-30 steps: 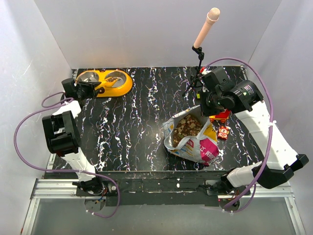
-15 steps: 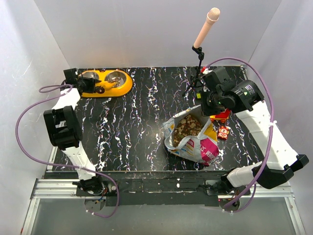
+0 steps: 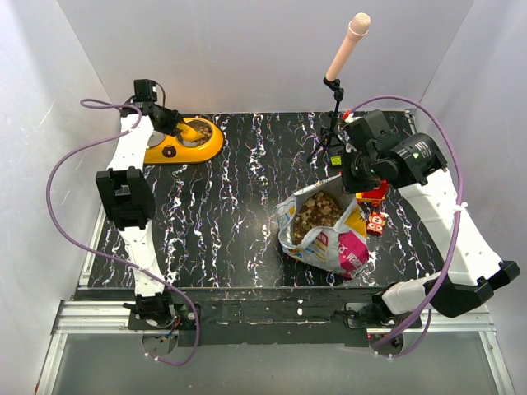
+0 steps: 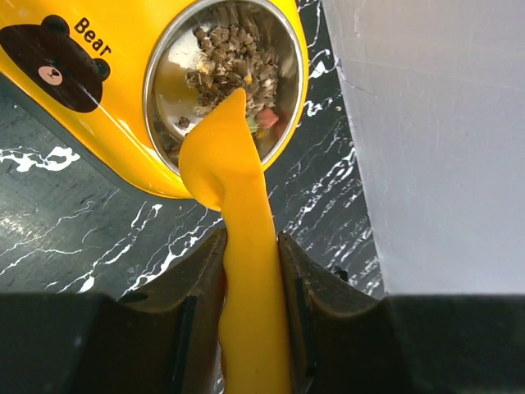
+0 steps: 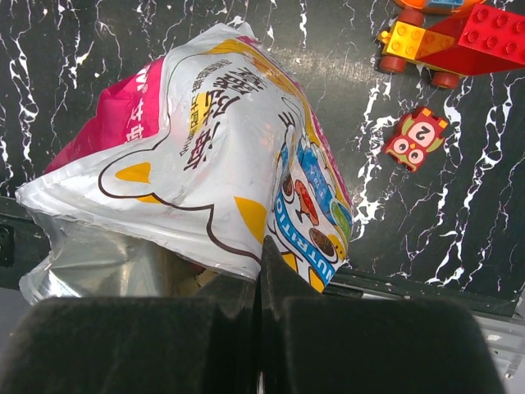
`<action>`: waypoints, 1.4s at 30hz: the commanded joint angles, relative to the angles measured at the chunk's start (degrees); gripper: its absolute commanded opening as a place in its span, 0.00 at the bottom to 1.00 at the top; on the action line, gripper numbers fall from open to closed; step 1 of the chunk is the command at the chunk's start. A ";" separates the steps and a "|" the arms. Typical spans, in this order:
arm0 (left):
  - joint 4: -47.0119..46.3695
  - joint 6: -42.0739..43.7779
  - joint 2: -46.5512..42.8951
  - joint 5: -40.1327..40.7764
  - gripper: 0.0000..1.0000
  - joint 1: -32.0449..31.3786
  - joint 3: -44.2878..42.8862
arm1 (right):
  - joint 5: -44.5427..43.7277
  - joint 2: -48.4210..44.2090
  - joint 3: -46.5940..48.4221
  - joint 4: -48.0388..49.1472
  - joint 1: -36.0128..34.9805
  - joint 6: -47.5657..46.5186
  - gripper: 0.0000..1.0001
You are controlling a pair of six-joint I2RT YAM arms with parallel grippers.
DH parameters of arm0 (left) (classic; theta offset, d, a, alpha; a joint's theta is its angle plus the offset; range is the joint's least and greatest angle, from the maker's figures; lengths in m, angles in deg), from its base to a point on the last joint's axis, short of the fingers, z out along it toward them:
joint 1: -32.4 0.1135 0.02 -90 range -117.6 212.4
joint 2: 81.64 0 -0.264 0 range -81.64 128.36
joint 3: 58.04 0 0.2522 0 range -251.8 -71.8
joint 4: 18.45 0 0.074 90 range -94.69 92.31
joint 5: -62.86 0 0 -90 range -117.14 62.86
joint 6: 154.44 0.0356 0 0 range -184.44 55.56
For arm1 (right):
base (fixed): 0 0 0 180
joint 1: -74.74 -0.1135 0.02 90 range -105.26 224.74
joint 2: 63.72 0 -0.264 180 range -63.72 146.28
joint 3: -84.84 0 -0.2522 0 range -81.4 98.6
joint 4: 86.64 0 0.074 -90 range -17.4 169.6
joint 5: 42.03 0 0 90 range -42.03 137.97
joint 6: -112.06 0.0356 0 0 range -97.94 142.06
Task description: Serve the pet food
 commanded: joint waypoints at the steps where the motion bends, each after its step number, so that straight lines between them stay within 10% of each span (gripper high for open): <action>1: 14.09 2.60 3.53 7.88 0.00 -1.74 -10.41 | -1.39 -5.88 3.77 13.28 1.23 -0.58 0.01; 42: 22.20 6.65 3.38 12.99 0.00 -5.70 -25.73 | 1.34 -4.74 3.60 13.54 1.41 -0.23 0.01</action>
